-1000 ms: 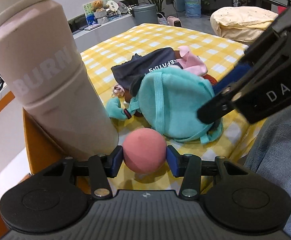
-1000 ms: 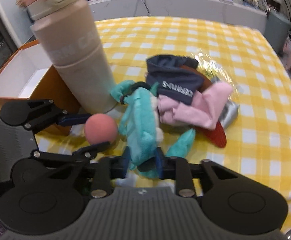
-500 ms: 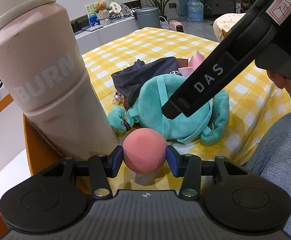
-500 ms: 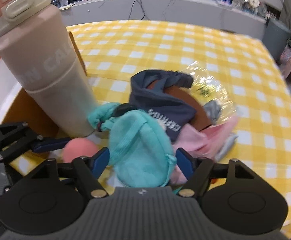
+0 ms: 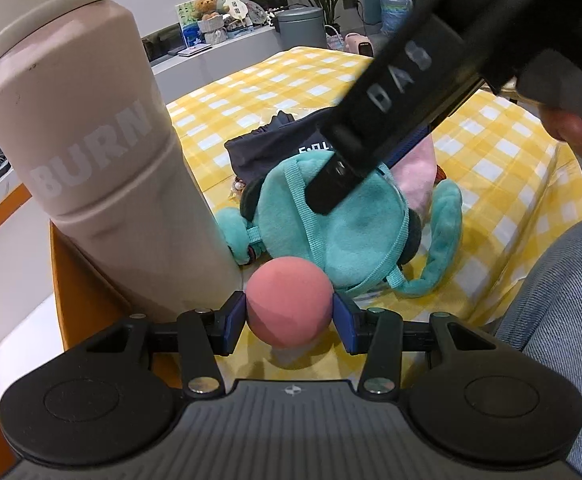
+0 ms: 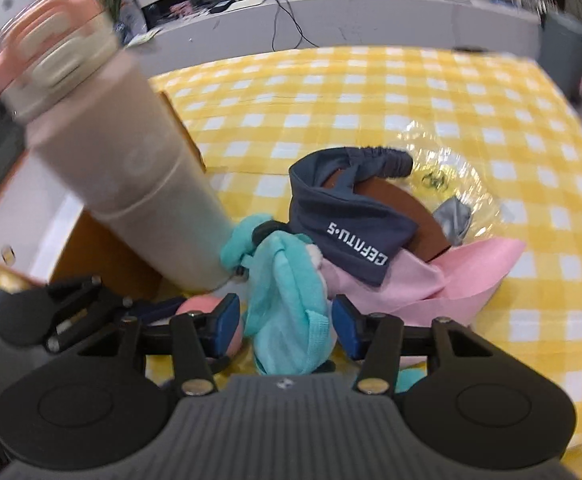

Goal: Organize soft objects
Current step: 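Close the left gripper on the pink ball while the right gripper grasps the teal backpack strap, then carry the pink ball and teal backpack with both grippers over the white box, then open both grippers to drop the ball and backpack into the box, then move both grippers back over the navy cap and pink cloth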

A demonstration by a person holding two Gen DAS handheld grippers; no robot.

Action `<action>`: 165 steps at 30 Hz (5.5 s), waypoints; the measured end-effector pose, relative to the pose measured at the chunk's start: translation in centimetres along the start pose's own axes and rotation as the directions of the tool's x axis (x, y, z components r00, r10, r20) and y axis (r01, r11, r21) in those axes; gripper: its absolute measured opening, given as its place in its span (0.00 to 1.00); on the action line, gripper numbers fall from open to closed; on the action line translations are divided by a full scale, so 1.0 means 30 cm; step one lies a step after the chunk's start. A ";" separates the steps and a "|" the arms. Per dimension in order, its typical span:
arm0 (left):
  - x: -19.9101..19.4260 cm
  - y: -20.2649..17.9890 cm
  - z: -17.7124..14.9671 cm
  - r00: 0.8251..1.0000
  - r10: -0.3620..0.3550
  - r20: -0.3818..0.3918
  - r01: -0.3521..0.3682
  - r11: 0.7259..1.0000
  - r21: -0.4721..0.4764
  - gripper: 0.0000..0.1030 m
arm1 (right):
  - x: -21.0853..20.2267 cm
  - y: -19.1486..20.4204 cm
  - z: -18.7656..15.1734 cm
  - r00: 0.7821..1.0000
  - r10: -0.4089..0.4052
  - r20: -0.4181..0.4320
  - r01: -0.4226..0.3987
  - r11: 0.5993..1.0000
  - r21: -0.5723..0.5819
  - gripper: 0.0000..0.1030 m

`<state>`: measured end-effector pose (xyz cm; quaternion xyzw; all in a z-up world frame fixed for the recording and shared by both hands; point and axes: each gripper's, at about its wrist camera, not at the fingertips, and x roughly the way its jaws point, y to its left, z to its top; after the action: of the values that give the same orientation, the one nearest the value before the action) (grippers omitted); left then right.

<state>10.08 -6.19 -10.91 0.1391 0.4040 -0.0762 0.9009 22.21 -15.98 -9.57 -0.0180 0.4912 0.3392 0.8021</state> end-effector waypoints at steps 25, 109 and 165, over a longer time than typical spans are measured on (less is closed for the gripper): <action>-0.178 0.041 -0.004 0.992 -0.035 0.118 0.047 0.994 -0.101 0.50 | -0.210 0.082 -0.093 0.983 -0.155 0.103 0.158 0.987 -0.023 0.14; -0.296 0.698 -0.252 0.956 0.239 -0.167 -0.288 0.868 -0.405 0.77 | 0.231 0.830 0.120 0.996 -0.060 0.063 0.076 0.952 -0.295 0.38; -0.032 0.027 0.131 0.988 -0.106 0.111 0.099 0.993 0.068 0.62 | -0.029 -0.182 -0.091 0.964 -0.240 0.112 0.226 0.966 0.123 0.78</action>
<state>12.41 -6.62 -7.53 0.1414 0.3557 -0.1429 0.9127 22.93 -21.64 -11.93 -0.0105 0.4517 0.2155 0.8657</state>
